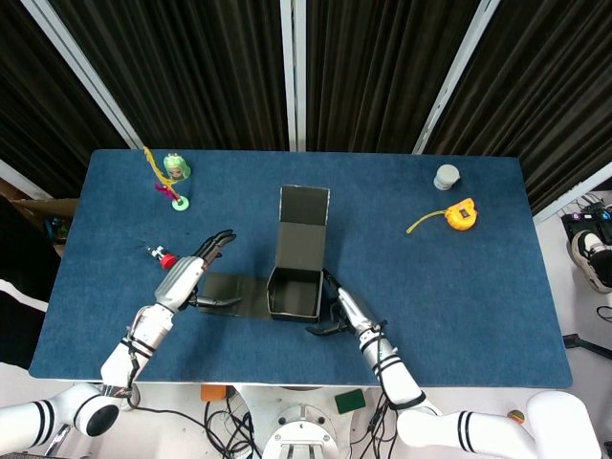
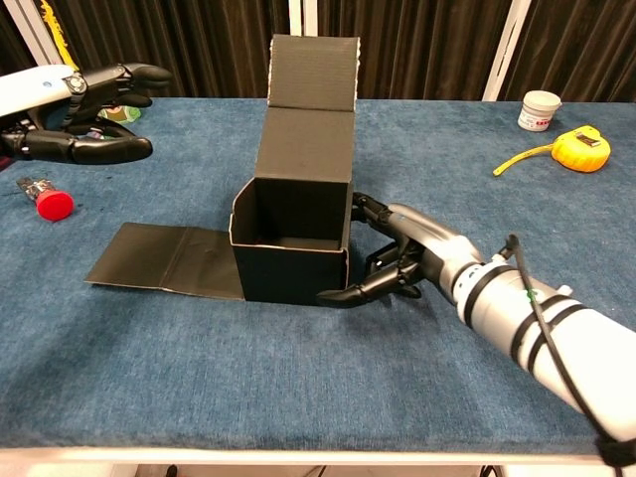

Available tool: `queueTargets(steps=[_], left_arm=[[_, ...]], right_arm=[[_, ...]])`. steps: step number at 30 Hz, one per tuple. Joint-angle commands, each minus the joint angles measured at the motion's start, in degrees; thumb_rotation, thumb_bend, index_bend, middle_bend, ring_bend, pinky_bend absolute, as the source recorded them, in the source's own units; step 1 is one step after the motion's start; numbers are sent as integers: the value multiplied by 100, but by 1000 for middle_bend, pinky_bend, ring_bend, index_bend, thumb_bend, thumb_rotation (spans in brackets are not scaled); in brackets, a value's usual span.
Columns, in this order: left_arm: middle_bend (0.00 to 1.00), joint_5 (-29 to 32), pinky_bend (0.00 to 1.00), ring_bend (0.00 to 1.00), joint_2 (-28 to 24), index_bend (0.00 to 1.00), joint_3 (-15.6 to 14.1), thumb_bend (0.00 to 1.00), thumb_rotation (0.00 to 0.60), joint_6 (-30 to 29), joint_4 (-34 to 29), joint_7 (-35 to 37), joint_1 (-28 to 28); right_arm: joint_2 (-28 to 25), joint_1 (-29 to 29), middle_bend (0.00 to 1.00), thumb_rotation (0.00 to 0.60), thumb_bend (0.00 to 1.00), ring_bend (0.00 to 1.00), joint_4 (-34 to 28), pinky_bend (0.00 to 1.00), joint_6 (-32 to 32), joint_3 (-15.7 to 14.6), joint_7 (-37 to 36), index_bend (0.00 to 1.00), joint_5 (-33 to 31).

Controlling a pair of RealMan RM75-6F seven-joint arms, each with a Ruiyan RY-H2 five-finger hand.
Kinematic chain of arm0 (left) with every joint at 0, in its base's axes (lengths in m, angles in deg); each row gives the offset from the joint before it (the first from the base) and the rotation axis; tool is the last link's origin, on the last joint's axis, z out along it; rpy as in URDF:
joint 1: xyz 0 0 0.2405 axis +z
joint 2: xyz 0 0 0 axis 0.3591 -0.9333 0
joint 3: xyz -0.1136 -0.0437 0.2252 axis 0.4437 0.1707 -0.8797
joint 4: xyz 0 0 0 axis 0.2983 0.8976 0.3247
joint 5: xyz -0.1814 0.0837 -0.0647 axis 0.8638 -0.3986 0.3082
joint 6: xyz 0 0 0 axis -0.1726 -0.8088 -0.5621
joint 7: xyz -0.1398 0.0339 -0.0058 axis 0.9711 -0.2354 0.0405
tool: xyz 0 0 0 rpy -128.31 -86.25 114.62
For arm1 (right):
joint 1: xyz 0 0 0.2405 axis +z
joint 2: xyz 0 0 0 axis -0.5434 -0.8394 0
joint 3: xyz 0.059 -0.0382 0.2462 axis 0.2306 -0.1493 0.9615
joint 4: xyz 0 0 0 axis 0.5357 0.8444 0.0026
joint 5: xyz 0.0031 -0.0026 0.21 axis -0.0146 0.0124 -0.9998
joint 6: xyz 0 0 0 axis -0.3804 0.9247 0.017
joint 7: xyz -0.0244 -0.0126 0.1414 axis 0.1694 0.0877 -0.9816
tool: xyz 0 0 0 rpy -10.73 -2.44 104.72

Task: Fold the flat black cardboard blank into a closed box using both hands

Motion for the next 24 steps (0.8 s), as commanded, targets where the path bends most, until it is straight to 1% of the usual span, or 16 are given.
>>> queueTargets(steps=[1,6,8,11,14,15,16,18,19,20,22,23,24], left_arm=[[0,-37,232,10,-9,24,-3,52,308,-47,-3,48,30],[5,-100,234,10,6,24,1,48,316,-195,-17,109,105],[17,-139,236,12,22,28,2,48,325,-296,-10,122,151],[37,-197,250,28,44,42,-1,48,338,-450,-6,138,226],[77,-295,314,77,75,78,-21,46,339,-607,26,62,289],[93,-321,347,100,80,92,-21,45,338,-656,31,30,306],[117,-374,402,137,106,116,-13,45,338,-757,48,-35,334],[172,-471,541,232,137,175,-27,44,342,-887,74,-135,373],[207,-548,617,299,145,215,-47,44,370,-991,83,-228,409],[253,-616,692,383,149,272,-77,45,410,-1056,87,-296,435],[319,-781,779,484,139,358,-168,49,471,-1159,99,-422,481],[346,-851,815,525,135,388,-211,50,498,-1199,105,-462,501],[372,-926,852,567,130,411,-265,53,540,-1225,111,-502,518]], right_arm=[[379,68,111,600,0,714,327,1000,162,173,232,0,-15],[1008,179,189,600,4,724,898,1000,443,423,386,4,63],[1298,239,232,600,48,742,1228,1000,621,573,405,42,134],[1614,366,320,600,232,781,1675,1000,759,834,395,177,184],[1767,516,403,600,391,802,2051,1000,719,1035,410,283,201],[1784,547,417,600,416,804,2115,1000,681,1091,410,302,178],[1789,578,440,600,448,807,2171,1000,640,1163,395,332,156],[1732,588,465,600,474,807,2140,1000,530,1267,303,370,93],[1667,573,474,600,477,807,2030,1000,432,1368,186,384,9],[1563,561,477,600,477,806,1889,1000,312,1409,12,388,7],[1302,487,476,600,477,805,1542,1000,81,1532,-307,390,-86],[1144,462,475,600,477,804,1367,1000,-59,1543,-454,390,-72],[987,427,472,600,477,803,1207,1000,-161,1556,-573,390,-62]])
